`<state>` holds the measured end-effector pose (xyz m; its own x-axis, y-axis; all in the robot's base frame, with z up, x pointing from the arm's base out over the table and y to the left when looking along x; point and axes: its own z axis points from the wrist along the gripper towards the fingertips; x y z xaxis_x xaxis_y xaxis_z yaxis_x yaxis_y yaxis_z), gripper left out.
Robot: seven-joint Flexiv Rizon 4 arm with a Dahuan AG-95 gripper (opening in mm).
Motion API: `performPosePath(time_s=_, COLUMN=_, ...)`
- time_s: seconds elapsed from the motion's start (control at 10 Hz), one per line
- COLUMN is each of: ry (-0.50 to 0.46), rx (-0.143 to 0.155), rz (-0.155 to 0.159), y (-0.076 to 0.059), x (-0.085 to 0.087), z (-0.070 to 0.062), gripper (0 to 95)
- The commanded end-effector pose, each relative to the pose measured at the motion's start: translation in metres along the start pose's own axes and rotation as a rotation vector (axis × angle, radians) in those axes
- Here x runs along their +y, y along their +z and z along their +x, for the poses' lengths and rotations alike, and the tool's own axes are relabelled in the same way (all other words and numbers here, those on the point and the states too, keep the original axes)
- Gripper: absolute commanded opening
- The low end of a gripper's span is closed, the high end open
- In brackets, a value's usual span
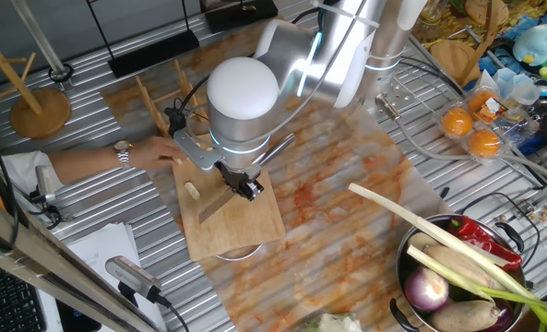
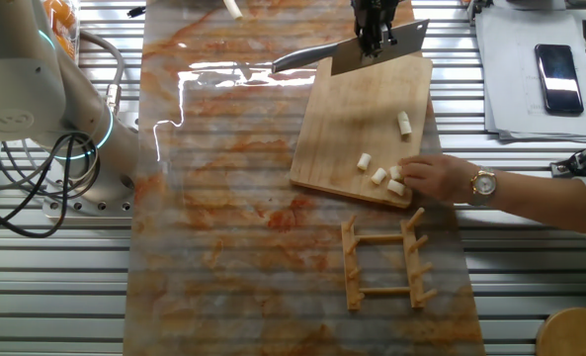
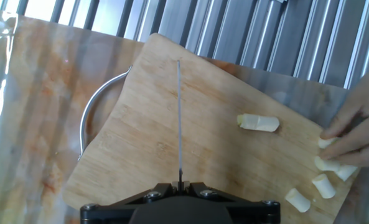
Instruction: Chop the scallions
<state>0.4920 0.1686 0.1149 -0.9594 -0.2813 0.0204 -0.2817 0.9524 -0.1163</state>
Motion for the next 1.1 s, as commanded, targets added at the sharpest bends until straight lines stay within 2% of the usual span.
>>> performPosePath(time_s=0.1, ry=0.004, rx=0.002, rz=0.0, y=0.0002, x=0.0002, z=-0.0006, gripper=0.0)
performPosePath(time_s=1.1, ry=0.013, rx=0.004, rz=0.002, y=-0.0018, x=0.0016, z=0.0015, gripper=0.0)
